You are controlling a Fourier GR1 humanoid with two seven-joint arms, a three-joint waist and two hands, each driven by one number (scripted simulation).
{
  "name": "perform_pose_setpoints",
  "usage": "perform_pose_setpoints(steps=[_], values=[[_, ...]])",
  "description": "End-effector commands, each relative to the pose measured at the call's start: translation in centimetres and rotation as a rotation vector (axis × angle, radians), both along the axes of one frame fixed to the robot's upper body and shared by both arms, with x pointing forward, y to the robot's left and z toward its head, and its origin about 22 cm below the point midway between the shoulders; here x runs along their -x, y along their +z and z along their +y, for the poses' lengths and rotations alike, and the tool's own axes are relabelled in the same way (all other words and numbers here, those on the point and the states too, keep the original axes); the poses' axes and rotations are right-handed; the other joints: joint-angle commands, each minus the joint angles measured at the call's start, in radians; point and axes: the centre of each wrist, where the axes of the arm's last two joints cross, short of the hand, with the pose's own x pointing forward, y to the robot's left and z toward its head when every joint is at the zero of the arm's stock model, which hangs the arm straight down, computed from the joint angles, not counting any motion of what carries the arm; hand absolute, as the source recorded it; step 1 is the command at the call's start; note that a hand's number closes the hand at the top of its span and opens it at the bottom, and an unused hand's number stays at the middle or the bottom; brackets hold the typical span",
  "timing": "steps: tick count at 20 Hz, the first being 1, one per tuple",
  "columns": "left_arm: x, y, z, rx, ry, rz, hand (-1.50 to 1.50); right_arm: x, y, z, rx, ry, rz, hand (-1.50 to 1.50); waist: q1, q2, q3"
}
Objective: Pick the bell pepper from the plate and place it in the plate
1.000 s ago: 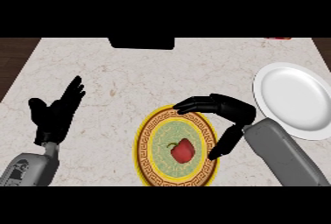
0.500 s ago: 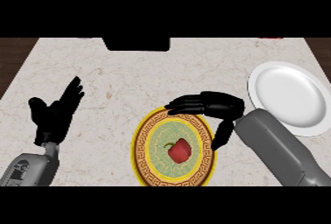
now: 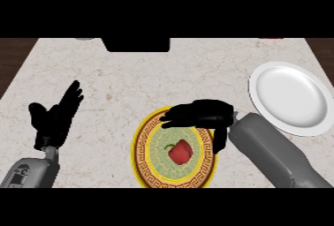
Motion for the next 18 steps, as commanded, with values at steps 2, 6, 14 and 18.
perform_pose_setpoints(steps=[2, 6, 14, 18], values=[[0.4, 0.6, 2.3, 0.001, -0.005, 0.006, 0.0, -0.6, 0.1, 0.8, 0.118, -0.018, -0.061, -1.5, 0.003, 0.0, 0.0], [0.0, 0.8, -0.4, -0.004, 0.014, 0.005, 0.0, 0.7, 0.9, 2.1, 0.182, 0.023, -0.099, -1.5, -0.004, -0.001, 0.0], [-0.5, -0.5, 0.3, 0.004, 0.015, 0.0, 0.0, 1.4, -0.5, 5.1, 0.23, 0.011, -0.106, -1.5, -0.001, 0.001, 0.0], [0.1, 0.2, -0.6, -0.003, -0.008, 0.008, 0.0, 2.3, -1.4, 6.2, 0.248, -0.001, -0.123, -1.5, -0.001, 0.0, 0.0]])
